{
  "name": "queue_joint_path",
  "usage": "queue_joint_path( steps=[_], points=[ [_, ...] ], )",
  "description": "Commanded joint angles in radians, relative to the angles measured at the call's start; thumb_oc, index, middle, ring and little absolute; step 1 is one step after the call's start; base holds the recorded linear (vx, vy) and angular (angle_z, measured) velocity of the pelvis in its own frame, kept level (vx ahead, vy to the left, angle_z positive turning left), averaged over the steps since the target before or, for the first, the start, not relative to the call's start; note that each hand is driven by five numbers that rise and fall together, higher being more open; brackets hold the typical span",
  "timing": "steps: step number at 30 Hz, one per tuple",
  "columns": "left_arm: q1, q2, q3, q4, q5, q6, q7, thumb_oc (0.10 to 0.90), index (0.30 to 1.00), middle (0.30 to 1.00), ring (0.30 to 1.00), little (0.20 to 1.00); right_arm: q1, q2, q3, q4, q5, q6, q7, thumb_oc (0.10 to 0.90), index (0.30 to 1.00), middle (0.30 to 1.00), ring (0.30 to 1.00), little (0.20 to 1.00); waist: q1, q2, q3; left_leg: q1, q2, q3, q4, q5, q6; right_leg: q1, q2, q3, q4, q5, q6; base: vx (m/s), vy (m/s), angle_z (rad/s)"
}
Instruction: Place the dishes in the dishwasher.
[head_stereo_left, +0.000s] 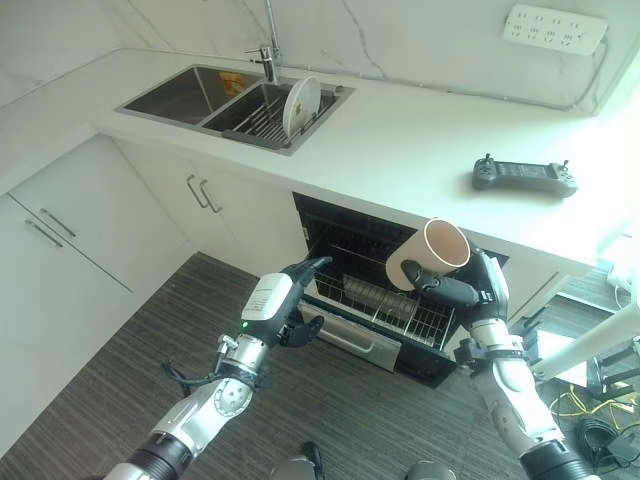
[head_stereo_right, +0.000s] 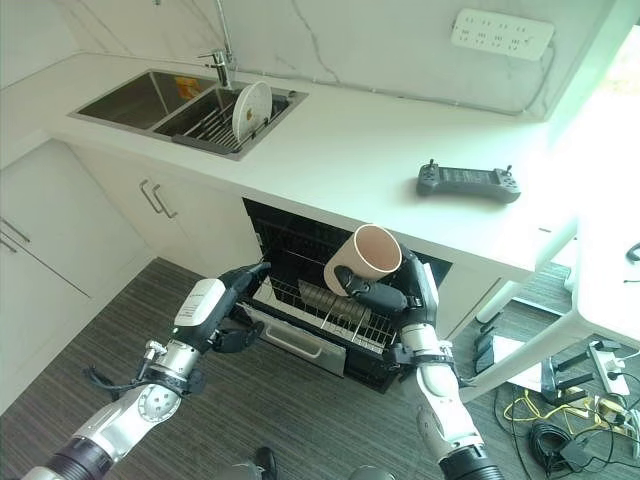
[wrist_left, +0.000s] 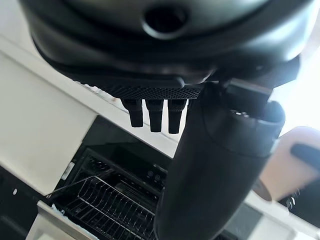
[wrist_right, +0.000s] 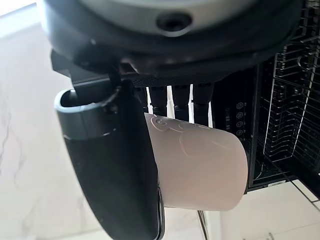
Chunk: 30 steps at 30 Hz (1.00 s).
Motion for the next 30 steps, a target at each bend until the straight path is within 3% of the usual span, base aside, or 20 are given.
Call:
queue_joint_path(
  steps=[1, 10, 18, 27, 30],
  points=[
    [-0.089, 0.013, 0.071, -0.072, 0.036, -0.085, 0.026, 0.8, 0.9, 0.9, 0.9, 0.9, -0.134, -0.019, -0.044, -0.074, -0.05, -0.064, 0.04, 0.4, 0.3, 0.3, 0.3, 0.3, 0.002, 0.008, -0.045, 0.066, 0.028, 0.011, 0.098, -0.234, 0.008, -0.015, 0.012, 0.022, -0.017, -0.046, 0.002, 0.09, 0.001, -0.04],
    [-0.212, 0.097, 0.03, -0.034, 0.081, -0.071, 0.031, 0.8, 0.9, 0.9, 0.9, 0.9, -0.239, -0.062, -0.014, 0.003, -0.097, 0.017, 0.055, 0.4, 0.3, 0.3, 0.3, 0.3, -0.009, 0.026, -0.001, 0.024, 0.007, -0.004, 0.098, -0.223, 0.014, -0.067, -0.001, 0.051, -0.017, -0.019, 0.019, 0.06, 0.006, -0.06],
    [-0.415, 0.165, -0.043, 0.029, 0.079, -0.001, 0.005, 0.8, 0.9, 0.9, 0.9, 0.9, -0.46, -0.146, 0.003, 0.105, -0.108, 0.115, 0.075, 0.4, 0.3, 0.3, 0.3, 0.3, -0.027, 0.054, 0.11, -0.063, -0.023, -0.033, 0.098, -0.189, 0.017, -0.153, -0.002, 0.105, -0.017, 0.015, 0.018, -0.04, 0.046, -0.1],
    [-0.513, 0.203, -0.067, 0.036, 0.09, 0.033, -0.093, 0.8, 0.9, 0.9, 0.9, 0.9, -0.552, -0.228, -0.005, 0.161, -0.124, 0.182, 0.135, 0.4, 0.3, 0.3, 0.3, 0.3, -0.03, 0.071, 0.198, -0.107, -0.038, -0.047, 0.098, -0.166, 0.019, -0.193, -0.013, 0.114, -0.017, 0.038, 0.022, 0.01, 0.019, 0.0],
    [-0.561, 0.215, -0.089, 0.044, 0.072, 0.031, -0.225, 0.8, 0.9, 0.9, 0.9, 0.9, -0.602, -0.248, 0.003, 0.188, -0.151, 0.202, 0.145, 0.4, 0.3, 0.3, 0.3, 0.3, -0.027, 0.077, 0.235, -0.127, -0.041, -0.05, 0.098, -0.157, 0.02, -0.21, -0.015, 0.114, -0.017, 0.047, 0.022, 0.0, 0.007, -0.01]
  ],
)
